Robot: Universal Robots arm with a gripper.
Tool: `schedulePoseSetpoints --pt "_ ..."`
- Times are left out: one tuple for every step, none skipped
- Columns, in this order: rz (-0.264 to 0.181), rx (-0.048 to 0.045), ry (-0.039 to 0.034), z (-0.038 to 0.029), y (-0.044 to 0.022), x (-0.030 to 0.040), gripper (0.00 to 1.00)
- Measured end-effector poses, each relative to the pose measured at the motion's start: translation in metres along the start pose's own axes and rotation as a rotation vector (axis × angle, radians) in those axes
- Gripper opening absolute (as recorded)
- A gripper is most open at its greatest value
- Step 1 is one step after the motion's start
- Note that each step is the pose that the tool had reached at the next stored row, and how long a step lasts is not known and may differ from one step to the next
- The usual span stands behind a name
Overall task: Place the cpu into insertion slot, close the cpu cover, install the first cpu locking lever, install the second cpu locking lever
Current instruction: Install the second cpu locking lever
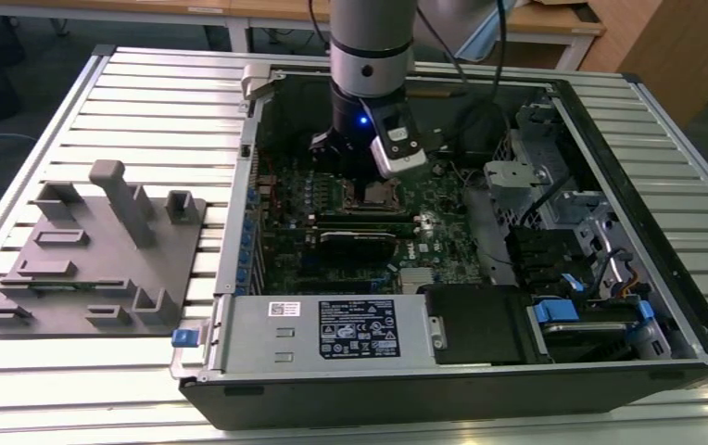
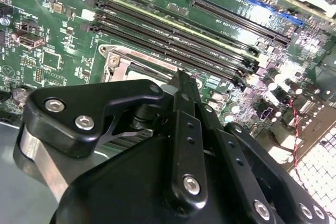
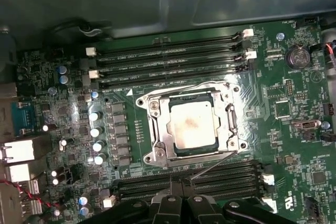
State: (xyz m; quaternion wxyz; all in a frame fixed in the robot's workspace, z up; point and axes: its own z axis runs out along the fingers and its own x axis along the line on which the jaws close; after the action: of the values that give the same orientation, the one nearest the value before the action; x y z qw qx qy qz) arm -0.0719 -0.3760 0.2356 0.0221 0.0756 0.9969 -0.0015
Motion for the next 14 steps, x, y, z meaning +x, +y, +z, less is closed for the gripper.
schedulePoseSetpoints --pt "0.000 0.0000 0.0000 0.0005 -0.0006 0.0002 0.10" --pt "0.000 -0.0001 0.0000 0.0012 -0.0013 0.0005 0.10" --pt "0.000 -0.0001 -0.0001 0.0022 -0.0018 0.0008 0.10" --pt "0.000 -0.0002 -0.0001 0.0033 -0.0022 0.0012 0.10" --pt "0.000 0.0000 0.0000 0.0045 -0.0024 0.0017 0.10" --pt "0.000 0.0001 0.0000 0.0059 -0.0025 0.0021 0.10" --pt "0.000 0.0001 0.0000 0.0075 -0.0026 0.0028 0.10" --pt "0.000 0.0000 0.0000 0.0091 -0.0028 0.0042 0.10" --pt "0.000 0.0001 0.0000 0.0107 -0.0031 0.0060 0.10" --pt "0.000 0.0001 0.0000 0.0122 -0.0034 0.0081 0.10" --pt "0.000 0.0001 0.0000 0.0136 -0.0038 0.0103 0.10" --pt "0.000 0.0000 0.0000 0.0150 -0.0041 0.0126 0.10" --pt "0.000 0.0000 0.0000 0.0163 -0.0044 0.0147 0.10" --pt "0.000 0.0001 0.0000 0.0175 -0.0046 0.0162 0.10"
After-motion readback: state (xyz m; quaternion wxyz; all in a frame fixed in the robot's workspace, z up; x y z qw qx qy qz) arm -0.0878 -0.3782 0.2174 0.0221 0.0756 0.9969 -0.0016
